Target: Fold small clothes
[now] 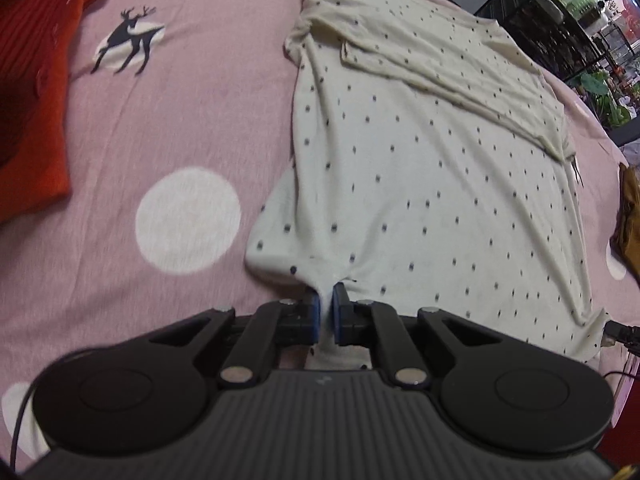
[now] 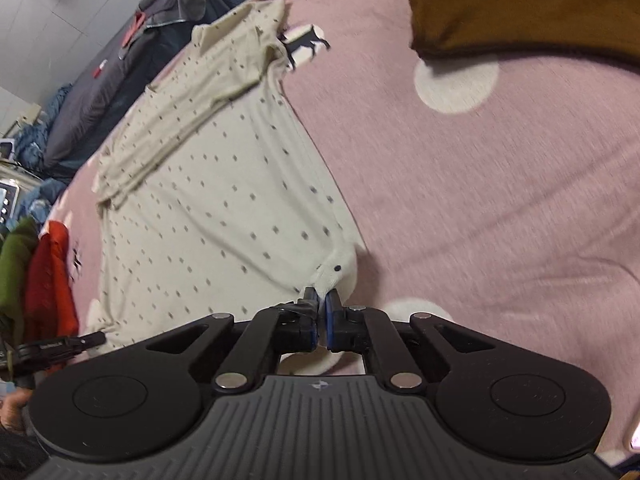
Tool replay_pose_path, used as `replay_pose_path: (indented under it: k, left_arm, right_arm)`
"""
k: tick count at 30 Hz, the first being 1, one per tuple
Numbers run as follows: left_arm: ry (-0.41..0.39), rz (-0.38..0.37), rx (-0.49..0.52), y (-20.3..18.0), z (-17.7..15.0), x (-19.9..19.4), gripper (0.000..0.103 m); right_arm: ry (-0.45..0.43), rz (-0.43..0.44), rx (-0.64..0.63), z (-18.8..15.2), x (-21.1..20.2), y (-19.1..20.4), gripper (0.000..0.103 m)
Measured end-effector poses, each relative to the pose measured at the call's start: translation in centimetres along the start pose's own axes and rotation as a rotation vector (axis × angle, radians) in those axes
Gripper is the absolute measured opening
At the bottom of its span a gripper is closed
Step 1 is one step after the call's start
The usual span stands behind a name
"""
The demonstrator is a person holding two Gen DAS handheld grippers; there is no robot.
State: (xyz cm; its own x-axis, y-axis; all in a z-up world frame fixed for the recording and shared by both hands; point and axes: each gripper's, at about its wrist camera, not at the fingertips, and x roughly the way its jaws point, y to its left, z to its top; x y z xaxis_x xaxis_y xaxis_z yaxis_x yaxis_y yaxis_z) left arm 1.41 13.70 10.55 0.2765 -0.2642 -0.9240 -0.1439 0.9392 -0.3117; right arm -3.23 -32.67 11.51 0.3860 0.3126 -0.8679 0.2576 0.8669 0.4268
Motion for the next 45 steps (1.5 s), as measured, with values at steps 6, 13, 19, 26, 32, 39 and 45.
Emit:
replay_pose_path:
  k: [6, 13, 19, 26, 32, 39, 45]
  left_arm:
    - [-0.064, -0.001, 0.018, -1.5, 6.1, 0.5, 0.006]
    - [-0.165, 0.024, 0.033, -2.6, 17.4, 1.7, 0.006]
    - [-0.218, 0.037, 0.024, -3.4, 26.5, 3.6, 0.006]
    - [-0.177, 0.063, -0.005, -3.7, 31.4, 7.9, 0.007]
    - [-0.146, 0.082, -0.045, -2.7, 33.6, 10.6, 0.007]
    - [-0.193, 0.246, -0.088, -0.9, 35.2, 10.8, 0.050]
    - [-0.261, 0.327, -0.037, -0.7, 34.5, 8.8, 0.063]
  right_arm:
    - [-0.028, 0.097, 0.032, 5.5, 1.6, 1.5, 0.007]
    - [-0.109, 0.224, 0.091, 16.6, 4.1, 3.4, 0.007]
    - [-0.182, 0.260, 0.059, 26.0, 6.2, 6.0, 0.007]
    - [-0.162, 0.203, 0.016, 31.9, 10.7, 7.8, 0.007]
    - [-0.146, 0.153, 0.027, 34.2, 13.3, 7.8, 0.007]
    - [-0.149, 0.038, 0.060, 35.1, 15.4, 7.3, 0.012]
    - [-0.316, -0.019, 0.013, 33.9, 13.3, 7.4, 0.047]
